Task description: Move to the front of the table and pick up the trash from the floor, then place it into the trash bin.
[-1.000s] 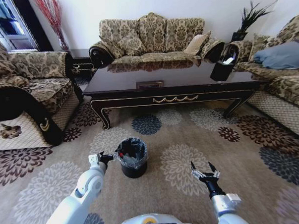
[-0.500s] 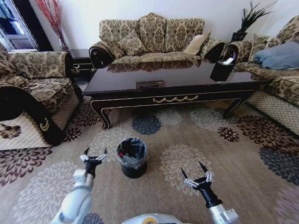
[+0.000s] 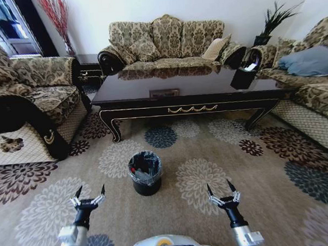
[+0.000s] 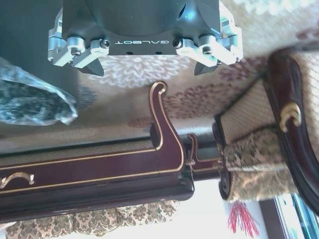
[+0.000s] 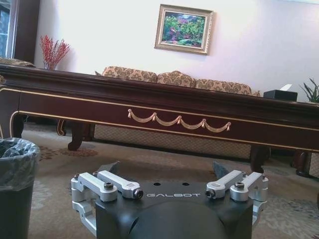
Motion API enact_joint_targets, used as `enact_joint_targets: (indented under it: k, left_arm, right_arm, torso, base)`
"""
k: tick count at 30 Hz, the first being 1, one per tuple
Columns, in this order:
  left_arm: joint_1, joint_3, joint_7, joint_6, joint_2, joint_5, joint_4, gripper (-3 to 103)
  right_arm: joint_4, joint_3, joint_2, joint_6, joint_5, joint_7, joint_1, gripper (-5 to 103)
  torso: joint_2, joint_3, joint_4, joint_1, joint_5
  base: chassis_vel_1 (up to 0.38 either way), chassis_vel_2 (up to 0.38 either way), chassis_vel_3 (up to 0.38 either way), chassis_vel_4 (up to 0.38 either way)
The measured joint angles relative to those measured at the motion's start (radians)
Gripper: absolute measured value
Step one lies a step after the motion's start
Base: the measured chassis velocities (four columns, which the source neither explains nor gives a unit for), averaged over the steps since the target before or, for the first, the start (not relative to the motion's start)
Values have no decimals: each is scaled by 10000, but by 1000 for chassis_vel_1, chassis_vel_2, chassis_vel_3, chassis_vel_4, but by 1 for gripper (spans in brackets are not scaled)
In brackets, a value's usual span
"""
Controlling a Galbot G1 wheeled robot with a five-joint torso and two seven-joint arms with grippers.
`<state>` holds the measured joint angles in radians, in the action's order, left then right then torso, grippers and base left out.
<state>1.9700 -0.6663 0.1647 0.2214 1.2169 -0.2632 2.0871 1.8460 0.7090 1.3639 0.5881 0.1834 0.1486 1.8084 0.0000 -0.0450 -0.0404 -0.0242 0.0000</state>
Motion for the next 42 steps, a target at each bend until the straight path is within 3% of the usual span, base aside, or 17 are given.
enact_joint_targets:
  k: [2,5,12,42]
  left_arm:
    - [86,108,-32,174,-6,-126,-35,100]
    - [410,504,-182,922,-221,-190,-80,100]
    - [774,617,-521,1644,-258,76,-13,100]
    - [808,620,-501,1777,-278,180,37,100]
  right_arm:
    - [-3,23,-12,7,30,0,-25,100]
    - [68,58,-41,12,153,72,-95,100]
    - [263,95,-12,66,203,225,-140,100]
    - [325,151,38,130,139,265,-84,100]
  torso:
    - [-1,0,0,0,2]
    - [0,-1,-1,0,2]
    - [0,-1,0,0,1]
    - [0,-1,1,0,0]
  base:
    - [0,0,0,0]
    - [0,0,0,0]
    - [0,0,0,0]
    - [0,0,0,0]
